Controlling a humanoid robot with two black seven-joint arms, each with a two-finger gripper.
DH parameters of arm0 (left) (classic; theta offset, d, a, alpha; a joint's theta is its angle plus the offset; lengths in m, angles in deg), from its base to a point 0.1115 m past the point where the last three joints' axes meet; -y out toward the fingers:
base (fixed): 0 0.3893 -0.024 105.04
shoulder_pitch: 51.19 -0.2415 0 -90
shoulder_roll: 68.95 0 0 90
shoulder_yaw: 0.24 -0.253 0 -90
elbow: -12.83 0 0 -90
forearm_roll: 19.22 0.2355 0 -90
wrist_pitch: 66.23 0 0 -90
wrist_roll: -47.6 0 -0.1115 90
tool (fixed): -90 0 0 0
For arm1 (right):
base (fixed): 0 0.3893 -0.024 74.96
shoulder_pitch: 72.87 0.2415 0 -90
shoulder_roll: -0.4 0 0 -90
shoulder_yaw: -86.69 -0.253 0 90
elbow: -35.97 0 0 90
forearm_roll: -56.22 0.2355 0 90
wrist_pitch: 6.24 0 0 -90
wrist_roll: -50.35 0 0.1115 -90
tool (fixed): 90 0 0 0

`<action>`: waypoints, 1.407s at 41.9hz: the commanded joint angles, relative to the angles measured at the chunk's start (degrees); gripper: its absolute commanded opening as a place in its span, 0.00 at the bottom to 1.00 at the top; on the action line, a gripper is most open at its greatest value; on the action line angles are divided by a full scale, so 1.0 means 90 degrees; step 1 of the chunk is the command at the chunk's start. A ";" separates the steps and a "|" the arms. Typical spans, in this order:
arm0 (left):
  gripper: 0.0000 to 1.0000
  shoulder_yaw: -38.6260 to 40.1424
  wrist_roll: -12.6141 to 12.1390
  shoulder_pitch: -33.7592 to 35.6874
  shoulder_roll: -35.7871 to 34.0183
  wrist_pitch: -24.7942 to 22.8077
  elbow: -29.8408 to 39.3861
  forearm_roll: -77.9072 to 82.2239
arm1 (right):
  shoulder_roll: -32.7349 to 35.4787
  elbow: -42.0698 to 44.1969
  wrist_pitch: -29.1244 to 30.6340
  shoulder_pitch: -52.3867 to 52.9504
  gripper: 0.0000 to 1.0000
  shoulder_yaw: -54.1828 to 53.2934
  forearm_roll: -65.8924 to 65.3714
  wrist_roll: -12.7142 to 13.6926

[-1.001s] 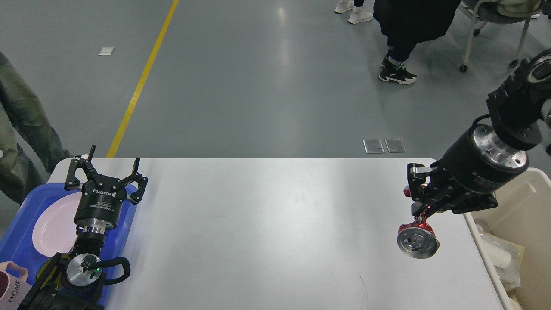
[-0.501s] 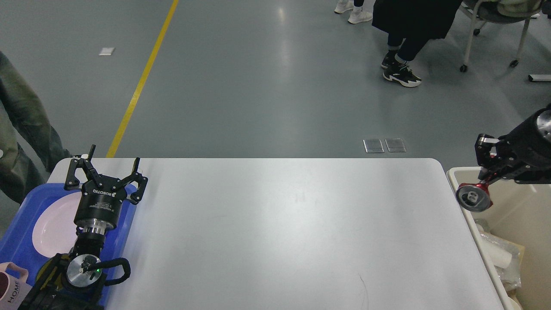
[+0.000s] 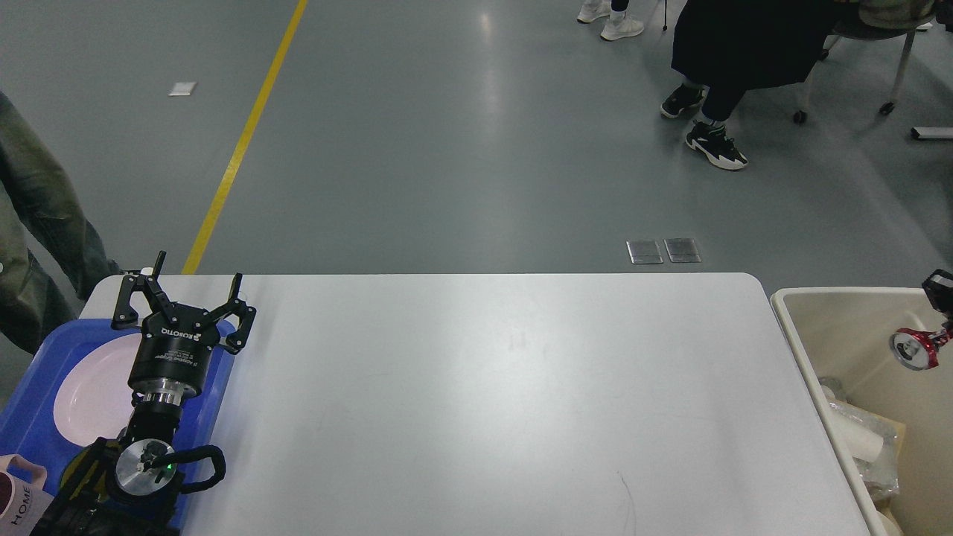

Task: Tidy desktop
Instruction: 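Lift the red can and carry it into the white bin, then release the red can inside the bin with the right gripper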

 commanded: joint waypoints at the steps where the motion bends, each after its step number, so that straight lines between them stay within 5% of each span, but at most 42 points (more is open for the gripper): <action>1: 0.97 0.0000 0.0000 0.0000 0.0000 0.0000 0.0000 0.0000 | -0.0621 0.1016 -0.1039 -0.1331 0.00 -0.0098 0.0019 -0.0178; 8: 0.97 0.0000 0.0000 0.0000 0.0000 0.0000 0.0000 0.0000 | -0.1432 0.1388 -0.2875 -0.2689 0.00 0.0019 -0.0001 -0.0236; 14: 0.97 0.0000 0.0000 0.0000 0.0000 0.0000 0.0000 0.0000 | -0.1696 0.1554 -0.3550 -0.3217 0.00 0.0166 -0.0001 -0.0227; 40: 0.97 0.0000 0.0000 0.0000 0.0000 0.0000 0.0000 0.0000 | -0.1823 0.1554 -0.3707 -0.3559 0.00 0.0234 0.0009 -0.0227; 49: 0.97 0.0000 0.0000 0.0000 0.0000 0.0000 0.0000 0.0000 | -0.1823 0.1535 -0.3990 -0.3559 0.84 0.0215 0.0019 -0.0227; 59: 0.97 0.0000 0.0000 0.0000 0.0000 0.0000 0.0000 0.0000 | -0.1784 0.1437 -0.4098 -0.3472 0.98 0.0166 0.0028 -0.0227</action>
